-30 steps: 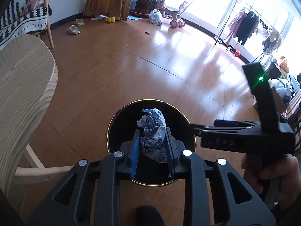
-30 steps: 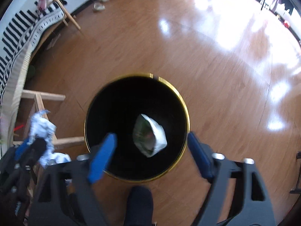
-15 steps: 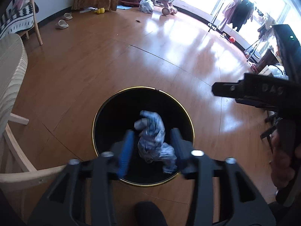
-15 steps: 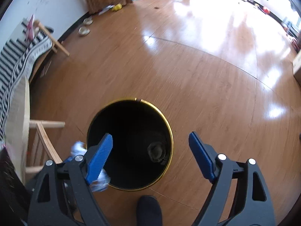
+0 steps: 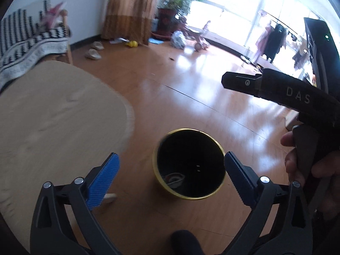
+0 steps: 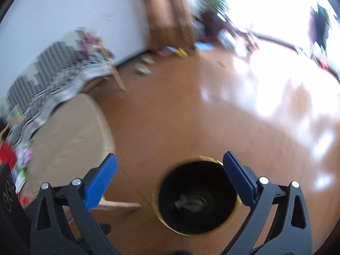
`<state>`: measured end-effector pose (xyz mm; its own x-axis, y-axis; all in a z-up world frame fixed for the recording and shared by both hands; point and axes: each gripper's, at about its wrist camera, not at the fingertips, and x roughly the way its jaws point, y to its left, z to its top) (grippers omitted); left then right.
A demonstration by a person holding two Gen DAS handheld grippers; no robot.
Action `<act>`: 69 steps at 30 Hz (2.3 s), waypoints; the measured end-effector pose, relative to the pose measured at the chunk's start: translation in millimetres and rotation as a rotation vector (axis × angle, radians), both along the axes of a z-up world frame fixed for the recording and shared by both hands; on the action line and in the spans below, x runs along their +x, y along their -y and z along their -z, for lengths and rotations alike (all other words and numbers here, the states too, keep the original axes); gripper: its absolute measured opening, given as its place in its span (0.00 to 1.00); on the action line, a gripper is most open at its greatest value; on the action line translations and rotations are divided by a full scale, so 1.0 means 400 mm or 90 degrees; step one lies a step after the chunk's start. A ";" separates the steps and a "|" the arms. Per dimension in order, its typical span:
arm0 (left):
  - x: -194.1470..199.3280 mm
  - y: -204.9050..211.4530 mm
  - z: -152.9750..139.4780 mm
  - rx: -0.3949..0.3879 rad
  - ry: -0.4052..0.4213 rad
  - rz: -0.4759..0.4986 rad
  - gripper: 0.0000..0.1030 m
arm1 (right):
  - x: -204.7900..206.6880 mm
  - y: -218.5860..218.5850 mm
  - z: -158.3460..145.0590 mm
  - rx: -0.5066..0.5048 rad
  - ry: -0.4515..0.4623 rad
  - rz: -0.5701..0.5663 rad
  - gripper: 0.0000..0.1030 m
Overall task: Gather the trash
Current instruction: 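Move both open tools back over the table, then grasp another crumpled blue paper with left tool while right tool grasps silver pill blister pack, then carry paper and blister pack over the black bin and open both tools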
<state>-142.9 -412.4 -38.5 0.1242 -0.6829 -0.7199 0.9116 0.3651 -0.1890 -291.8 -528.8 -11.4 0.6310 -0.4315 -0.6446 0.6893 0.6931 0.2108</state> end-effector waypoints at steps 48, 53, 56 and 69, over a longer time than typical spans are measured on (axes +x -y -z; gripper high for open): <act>0.638 -1.278 -0.001 0.139 0.039 -0.616 0.29 | 0.744 -1.070 0.174 -0.113 -0.222 -0.760 0.44; 0.587 -1.240 -0.047 0.122 0.067 -0.595 0.29 | 0.711 -1.079 0.154 -0.114 -0.203 -0.777 0.13; 0.562 -1.202 -0.076 0.107 0.079 -0.579 0.29 | 0.682 -1.063 0.118 -0.104 -0.170 -0.766 0.05; 0.461 -0.873 -0.180 0.020 0.090 -0.443 0.29 | 0.500 -0.660 -0.005 -0.041 -0.085 -0.555 0.05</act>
